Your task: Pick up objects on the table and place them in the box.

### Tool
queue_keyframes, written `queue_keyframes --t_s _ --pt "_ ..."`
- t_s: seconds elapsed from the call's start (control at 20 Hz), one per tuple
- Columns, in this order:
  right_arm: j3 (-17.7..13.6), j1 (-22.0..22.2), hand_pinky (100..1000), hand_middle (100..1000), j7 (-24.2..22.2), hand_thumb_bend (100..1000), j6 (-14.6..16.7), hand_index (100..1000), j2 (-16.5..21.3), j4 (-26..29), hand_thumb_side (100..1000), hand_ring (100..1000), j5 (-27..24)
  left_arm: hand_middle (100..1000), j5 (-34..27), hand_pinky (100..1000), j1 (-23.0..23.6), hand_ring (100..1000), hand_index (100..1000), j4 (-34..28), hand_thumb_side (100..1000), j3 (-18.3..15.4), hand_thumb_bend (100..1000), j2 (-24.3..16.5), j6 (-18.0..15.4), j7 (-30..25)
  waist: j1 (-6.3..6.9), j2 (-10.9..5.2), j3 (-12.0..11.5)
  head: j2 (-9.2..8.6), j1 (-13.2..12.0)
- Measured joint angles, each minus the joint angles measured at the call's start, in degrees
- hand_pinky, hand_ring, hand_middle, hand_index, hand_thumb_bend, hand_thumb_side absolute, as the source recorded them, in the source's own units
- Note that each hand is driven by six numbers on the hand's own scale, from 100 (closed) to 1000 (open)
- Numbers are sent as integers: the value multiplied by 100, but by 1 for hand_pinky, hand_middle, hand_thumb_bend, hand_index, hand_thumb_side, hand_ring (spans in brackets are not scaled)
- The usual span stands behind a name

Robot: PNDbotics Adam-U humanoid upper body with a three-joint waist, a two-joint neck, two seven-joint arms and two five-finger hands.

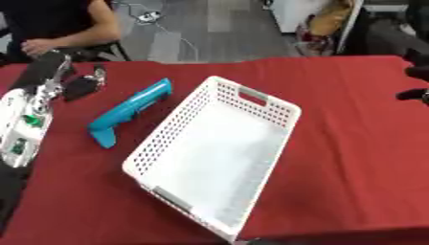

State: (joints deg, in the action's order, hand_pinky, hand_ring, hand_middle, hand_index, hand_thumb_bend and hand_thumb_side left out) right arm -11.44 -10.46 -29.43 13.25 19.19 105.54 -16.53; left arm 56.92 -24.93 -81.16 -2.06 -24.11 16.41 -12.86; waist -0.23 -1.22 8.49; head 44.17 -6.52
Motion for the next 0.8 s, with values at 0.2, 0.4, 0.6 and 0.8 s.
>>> queue_keyframes --t_s 0.2,0.4,0.6,0.8 --pt "1 0 681 868 -2 100 -2 1000 0 -1 981 852 0 734 -119 600 -209 634 866 599 787 105 100 7 -30 142 0 0 11 0 -2" --pt "1 0 681 868 -5 100 -3 1000 0 -2 981 852 0 726 -282 596 -298 629 863 1032 800 140 100 13 -68 302 -2 0 11 0 -4" --pt "1 0 682 868 -8 100 0 1000 0 -2 981 852 0 724 -381 597 -426 630 862 1347 806 173 100 60 -96 420 -12 0 11 0 -9" --pt "1 0 681 868 -15 100 6 1000 0 -2 980 852 0 724 -429 598 -467 631 860 1621 820 175 100 129 -98 527 -18 4 10 0 -27"
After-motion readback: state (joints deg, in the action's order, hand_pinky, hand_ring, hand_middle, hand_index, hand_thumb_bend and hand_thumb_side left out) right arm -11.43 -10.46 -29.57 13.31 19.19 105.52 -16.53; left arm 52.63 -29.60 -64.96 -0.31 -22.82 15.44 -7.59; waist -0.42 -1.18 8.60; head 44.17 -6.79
